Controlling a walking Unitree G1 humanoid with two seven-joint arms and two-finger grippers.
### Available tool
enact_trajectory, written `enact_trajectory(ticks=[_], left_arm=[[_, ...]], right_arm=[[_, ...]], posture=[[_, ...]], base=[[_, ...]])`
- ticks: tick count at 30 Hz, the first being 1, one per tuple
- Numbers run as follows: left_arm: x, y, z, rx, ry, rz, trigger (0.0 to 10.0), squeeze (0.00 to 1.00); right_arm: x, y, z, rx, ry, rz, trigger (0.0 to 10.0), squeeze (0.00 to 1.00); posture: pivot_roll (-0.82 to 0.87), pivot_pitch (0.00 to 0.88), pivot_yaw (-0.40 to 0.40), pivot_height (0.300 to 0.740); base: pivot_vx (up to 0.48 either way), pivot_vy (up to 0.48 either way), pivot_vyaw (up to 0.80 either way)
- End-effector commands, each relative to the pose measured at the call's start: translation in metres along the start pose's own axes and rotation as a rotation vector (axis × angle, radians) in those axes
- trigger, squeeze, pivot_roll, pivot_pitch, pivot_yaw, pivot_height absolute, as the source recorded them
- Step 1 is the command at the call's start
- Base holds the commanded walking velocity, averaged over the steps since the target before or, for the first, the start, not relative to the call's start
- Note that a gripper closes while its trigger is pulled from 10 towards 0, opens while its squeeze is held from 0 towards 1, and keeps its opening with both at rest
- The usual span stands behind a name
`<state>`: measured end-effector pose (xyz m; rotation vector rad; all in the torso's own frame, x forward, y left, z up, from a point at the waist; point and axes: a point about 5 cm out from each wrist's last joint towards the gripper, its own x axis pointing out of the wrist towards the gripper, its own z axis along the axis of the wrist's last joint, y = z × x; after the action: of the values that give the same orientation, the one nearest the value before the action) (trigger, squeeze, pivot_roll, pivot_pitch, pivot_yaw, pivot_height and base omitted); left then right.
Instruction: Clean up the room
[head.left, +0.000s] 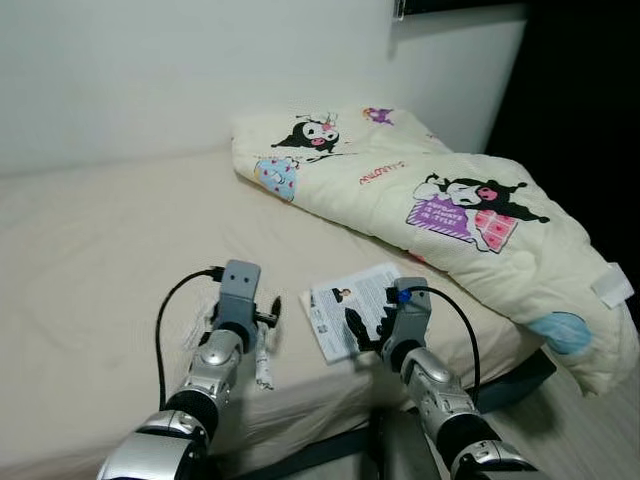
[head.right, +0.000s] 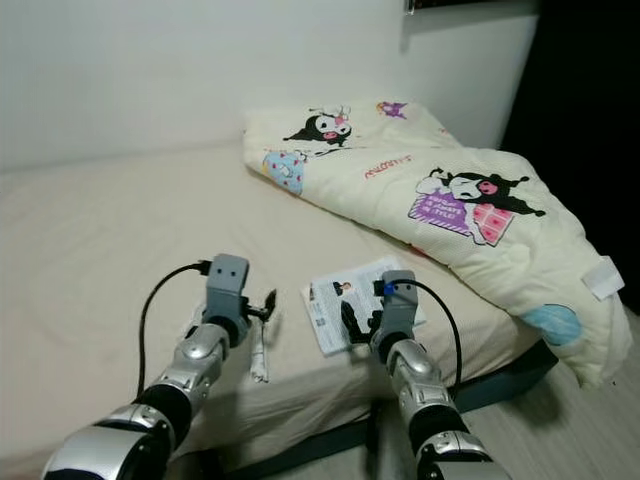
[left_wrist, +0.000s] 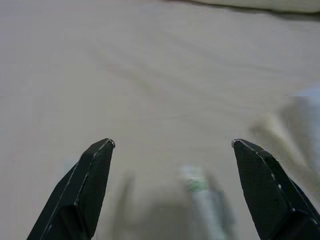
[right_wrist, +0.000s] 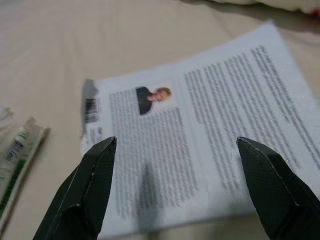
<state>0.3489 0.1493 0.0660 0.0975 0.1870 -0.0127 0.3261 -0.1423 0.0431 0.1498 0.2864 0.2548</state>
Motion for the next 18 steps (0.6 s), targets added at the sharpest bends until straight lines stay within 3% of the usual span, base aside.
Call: enact_trajectory(ticks=[1,6,11,14,15,17,18], left_arm=[[-0.002,0.015,-0.008,-0.011,0.057,0.064,10.0,0.00],[-0.003,0.030,-0.011,-0.049,0.079,0.112,10.0,0.00],[-0.005,0.044,-0.014,0.005,0.097,0.129,10.0,0.00],[-0.006,0.060,-0.014,0.036,0.110,0.154,10.0,0.00],[-0.006,0.060,-0.014,0.036,0.110,0.154,10.0,0.00],[-0.006,0.077,-0.009,0.091,0.117,0.199,10.0,0.00],[-0.006,0.077,-0.009,0.091,0.117,0.199,10.0,0.00]], right_arm=[[-0.001,0.004,-0.001,0.008,-0.016,0.014,10.0,0.00],[-0.004,0.005,0.000,0.009,-0.036,0.021,10.0,0.00],[-0.008,0.011,0.016,0.028,-0.116,0.063,10.0,0.00],[-0.013,0.023,0.046,0.046,-0.226,0.135,10.0,0.00],[-0.013,0.023,0.046,0.046,-0.226,0.135,10.0,0.00],[-0.023,0.036,0.080,0.042,-0.322,0.185,10.0,0.00],[-0.023,0.036,0.080,0.042,-0.322,0.185,10.0,0.00]], posture=[[-0.25,0.016,0.020,0.456],[-0.25,0.030,0.018,0.456],[-0.27,0.106,0.006,0.456],[-0.29,0.153,0.009,0.456],[-0.29,0.153,0.009,0.456],[-0.30,0.212,-0.001,0.456],[-0.30,0.212,-0.001,0.456]], base=[[0.000,0.000,0.00],[0.000,0.000,0.00],[0.000,0.000,0.00],[0.000,0.000,0.00],[0.000,0.000,0.00],[0.000,0.000,0.00],[0.000,0.000,0.00]])
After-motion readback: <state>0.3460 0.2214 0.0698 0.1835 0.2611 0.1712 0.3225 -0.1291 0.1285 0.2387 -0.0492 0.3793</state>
